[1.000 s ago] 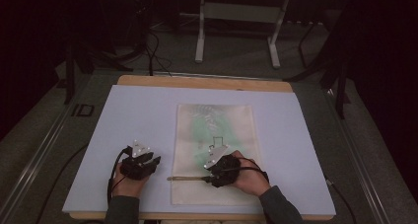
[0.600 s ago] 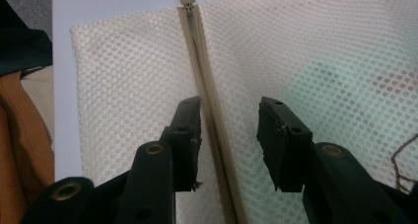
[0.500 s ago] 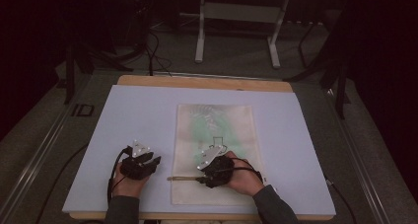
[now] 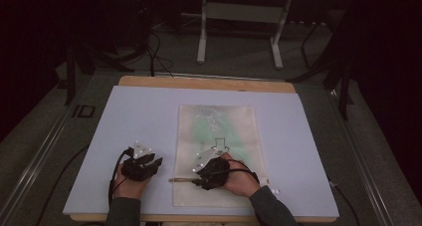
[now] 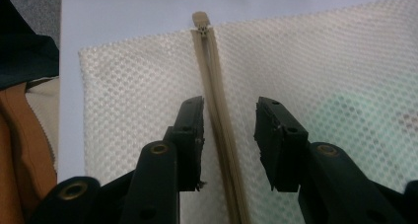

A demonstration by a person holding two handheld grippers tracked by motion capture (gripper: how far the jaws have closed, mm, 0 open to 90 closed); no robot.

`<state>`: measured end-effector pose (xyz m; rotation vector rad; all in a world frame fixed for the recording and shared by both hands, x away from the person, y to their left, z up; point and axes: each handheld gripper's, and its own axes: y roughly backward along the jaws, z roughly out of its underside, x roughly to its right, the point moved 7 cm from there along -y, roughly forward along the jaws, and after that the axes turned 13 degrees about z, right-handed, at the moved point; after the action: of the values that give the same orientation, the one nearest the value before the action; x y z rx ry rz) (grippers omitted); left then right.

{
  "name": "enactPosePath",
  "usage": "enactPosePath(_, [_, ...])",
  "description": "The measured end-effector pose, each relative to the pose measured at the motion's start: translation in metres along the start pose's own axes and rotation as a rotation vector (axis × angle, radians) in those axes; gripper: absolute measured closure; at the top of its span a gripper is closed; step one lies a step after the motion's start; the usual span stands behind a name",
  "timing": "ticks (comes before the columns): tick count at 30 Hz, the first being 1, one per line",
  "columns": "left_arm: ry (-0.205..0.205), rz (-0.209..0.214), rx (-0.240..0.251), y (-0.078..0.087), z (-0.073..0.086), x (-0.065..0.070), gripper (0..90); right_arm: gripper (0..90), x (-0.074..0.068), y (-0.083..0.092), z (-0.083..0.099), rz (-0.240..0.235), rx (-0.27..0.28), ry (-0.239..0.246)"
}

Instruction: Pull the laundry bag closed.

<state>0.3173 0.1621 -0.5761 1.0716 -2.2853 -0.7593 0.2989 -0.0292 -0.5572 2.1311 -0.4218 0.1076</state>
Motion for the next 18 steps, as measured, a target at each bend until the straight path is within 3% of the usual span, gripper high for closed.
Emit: enactPosePath(18, [-0.001, 0.002, -0.001, 0.0, 0.0, 0.0, 62.8, 69.0, -0.006, -0.011, -0.017, -0.015, 0.018, 0.025])
